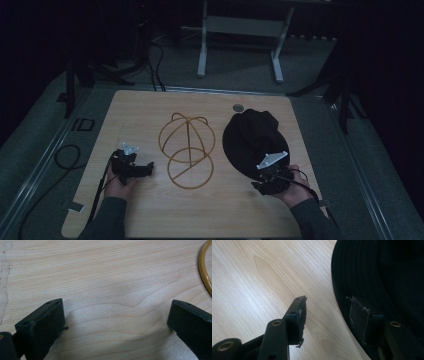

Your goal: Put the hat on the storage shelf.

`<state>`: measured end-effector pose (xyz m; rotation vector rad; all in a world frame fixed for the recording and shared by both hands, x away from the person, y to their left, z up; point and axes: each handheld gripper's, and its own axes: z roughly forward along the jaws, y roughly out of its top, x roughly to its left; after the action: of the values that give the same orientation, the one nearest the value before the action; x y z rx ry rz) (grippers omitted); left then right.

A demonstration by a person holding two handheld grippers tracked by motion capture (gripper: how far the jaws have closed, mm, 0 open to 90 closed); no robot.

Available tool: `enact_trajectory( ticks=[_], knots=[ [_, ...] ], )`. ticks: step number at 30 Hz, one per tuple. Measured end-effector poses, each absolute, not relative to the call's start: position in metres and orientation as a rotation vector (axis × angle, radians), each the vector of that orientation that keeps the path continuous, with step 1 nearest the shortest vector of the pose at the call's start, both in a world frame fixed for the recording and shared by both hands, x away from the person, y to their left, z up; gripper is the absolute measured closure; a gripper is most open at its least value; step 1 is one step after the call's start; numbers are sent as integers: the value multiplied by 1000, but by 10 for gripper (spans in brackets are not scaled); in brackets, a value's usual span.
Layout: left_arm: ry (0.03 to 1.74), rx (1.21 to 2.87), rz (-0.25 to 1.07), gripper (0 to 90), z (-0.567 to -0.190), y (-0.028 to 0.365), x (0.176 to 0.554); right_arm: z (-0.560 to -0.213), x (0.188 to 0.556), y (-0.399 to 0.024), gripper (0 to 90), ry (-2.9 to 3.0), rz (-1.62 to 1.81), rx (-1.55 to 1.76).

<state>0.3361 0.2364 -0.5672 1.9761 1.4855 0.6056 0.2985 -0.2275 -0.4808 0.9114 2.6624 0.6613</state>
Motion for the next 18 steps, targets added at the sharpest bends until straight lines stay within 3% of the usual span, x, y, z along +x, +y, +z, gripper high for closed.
enact_trajectory(
  ticks=[18],
  knots=[
    [1485,1978,605,16,-567,236,336,-452,315,-253,419,2566,677,1014]
  ],
)
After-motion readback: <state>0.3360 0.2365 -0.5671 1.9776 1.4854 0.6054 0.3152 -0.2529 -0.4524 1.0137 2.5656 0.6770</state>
